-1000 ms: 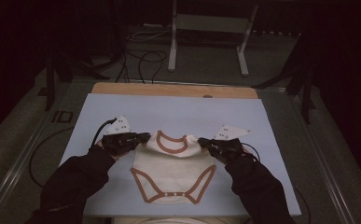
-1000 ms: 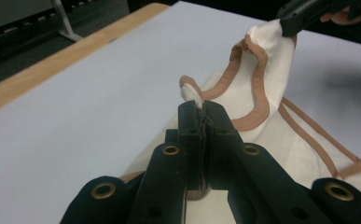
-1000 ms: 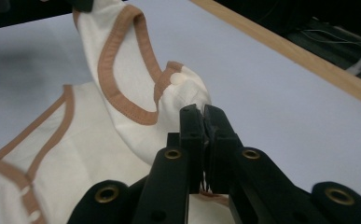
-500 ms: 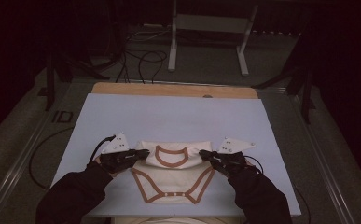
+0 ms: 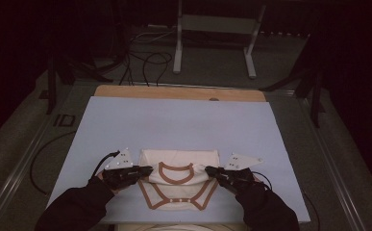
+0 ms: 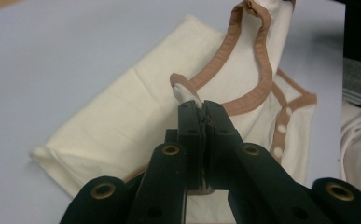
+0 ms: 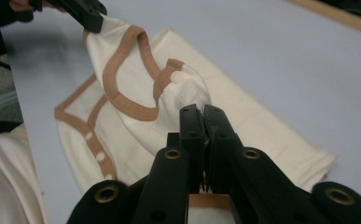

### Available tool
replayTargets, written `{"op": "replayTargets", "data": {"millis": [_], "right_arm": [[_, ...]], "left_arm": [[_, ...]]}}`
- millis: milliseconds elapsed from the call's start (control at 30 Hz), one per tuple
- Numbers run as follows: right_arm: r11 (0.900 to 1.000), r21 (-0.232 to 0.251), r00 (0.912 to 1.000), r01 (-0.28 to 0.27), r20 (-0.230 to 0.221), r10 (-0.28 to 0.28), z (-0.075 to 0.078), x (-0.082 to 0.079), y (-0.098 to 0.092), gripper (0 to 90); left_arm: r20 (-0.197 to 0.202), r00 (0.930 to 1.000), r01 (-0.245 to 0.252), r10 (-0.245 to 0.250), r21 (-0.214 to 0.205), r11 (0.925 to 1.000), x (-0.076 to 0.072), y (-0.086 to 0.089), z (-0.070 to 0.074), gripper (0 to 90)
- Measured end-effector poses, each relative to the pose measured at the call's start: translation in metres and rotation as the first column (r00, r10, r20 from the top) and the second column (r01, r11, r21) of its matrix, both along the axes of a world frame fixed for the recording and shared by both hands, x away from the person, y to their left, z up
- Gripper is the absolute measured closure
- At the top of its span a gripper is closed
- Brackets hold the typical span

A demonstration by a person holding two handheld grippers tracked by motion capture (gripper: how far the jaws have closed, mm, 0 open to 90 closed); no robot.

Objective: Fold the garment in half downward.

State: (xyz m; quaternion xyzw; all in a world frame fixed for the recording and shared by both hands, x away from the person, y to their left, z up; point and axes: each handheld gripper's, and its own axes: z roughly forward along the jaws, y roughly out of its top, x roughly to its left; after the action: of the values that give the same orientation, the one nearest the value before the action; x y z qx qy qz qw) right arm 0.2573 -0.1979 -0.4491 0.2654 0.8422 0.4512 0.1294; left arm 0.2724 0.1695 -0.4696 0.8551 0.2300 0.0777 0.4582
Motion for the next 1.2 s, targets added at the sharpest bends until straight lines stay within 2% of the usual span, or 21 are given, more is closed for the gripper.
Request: {"op": "replayTargets", "data": {"millis": [33,67,300,333,433,467,500,567,667,767,833,900,967,1067,1200], "right_arm": [[1.0,0.0,1.0,0.0,0.0,0.0,0.0,0.0,0.0,87.5],[1.0,-0.004,0.9998,-0.002,-0.018,0.002,-0.005,-0.001,0.001,87.5],[0.9998,-0.016,0.999,-0.011,-0.044,0.01,-0.016,-0.005,0.002,87.4],[0.9997,-0.025,0.9985,-0.005,-0.054,0.003,-0.021,-0.007,0.002,87.3],[0.9997,-0.025,0.9973,-0.001,-0.073,-0.001,-0.025,-0.007,0.002,87.3],[0.9996,-0.029,0.9959,0.0,-0.09,-0.003,-0.03,-0.006,0.0,87.2],[0.9996,-0.029,0.9959,0.0,-0.09,-0.003,-0.03,-0.006,0.0,87.2],[0.9996,-0.029,0.9925,0.003,-0.122,-0.006,-0.037,-0.006,-0.002,87.0],[0.9996,-0.03,0.9913,0.001,-0.131,-0.005,-0.039,-0.005,-0.002,86.9],[0.9995,-0.03,0.9912,-0.002,-0.133,-0.002,-0.04,-0.004,-0.003,86.1],[0.9996,-0.026,0.989,-0.004,-0.148,0.0,-0.04,-0.003,-0.003,82.9],[0.9996,-0.028,0.9903,-0.001,-0.139,-0.003,-0.039,-0.002,-0.004,75.0],[0.9999,-0.017,0.9893,-0.004,-0.146,0.002,-0.035,0.002,-0.005,65.0],[1.0,-0.009,0.9928,0.002,-0.12,-0.003,-0.026,0.008,-0.008,58.4],[1.0,-0.001,0.9932,-0.001,-0.117,0.0,-0.019,0.018,-0.007,57.4]], "left_arm": [[0.0,1.0,0.0,0.0,0.0,1.0,0.0,0.0,0.0,87.5],[-0.02,0.9998,0.009,-0.009,-0.003,1.0,-0.001,0.0,-0.004,87.5],[-0.035,0.9993,0.014,-0.014,0.012,0.9998,-0.004,-0.001,-0.014,87.4],[-0.049,0.9986,0.019,-0.018,0.029,0.9994,-0.003,0.0,-0.018,87.3],[-0.062,0.9979,0.024,-0.022,0.035,0.9991,-0.003,-0.001,-0.022,87.0],[-0.081,0.9964,0.03,-0.025,0.066,0.9974,-0.005,-0.002,-0.028,86.8],[-0.081,0.9964,0.03,-0.025,0.066,0.9974,-0.005,-0.002,-0.028,86.5],[-0.117,0.9931,0.017,-0.008,0.076,0.9969,-0.003,-0.002,-0.034,86.1],[-0.132,0.9912,0.025,-0.014,0.083,0.9963,-0.002,-0.001,-0.036,86.0],[-0.129,0.9915,0.027,-0.015,0.096,0.995,-0.003,-0.002,-0.037,85.2],[-0.122,0.9925,0.023,-0.011,0.099,0.9948,-0.003,-0.002,-0.036,79.5],[-0.1,0.995,0.005,0.005,0.104,0.9945,-0.004,-0.002,-0.033,64.3],[-0.099,0.9951,0.006,0.002,0.079,0.9968,-0.002,0.0,-0.028,55.9],[-0.092,0.9957,0.01,-0.004,0.062,0.998,0.002,0.0,-0.022,54.2],[-0.109,0.9938,0.029,-0.022,0.067,0.9973,0.008,-0.002,-0.019,54.2]]}}
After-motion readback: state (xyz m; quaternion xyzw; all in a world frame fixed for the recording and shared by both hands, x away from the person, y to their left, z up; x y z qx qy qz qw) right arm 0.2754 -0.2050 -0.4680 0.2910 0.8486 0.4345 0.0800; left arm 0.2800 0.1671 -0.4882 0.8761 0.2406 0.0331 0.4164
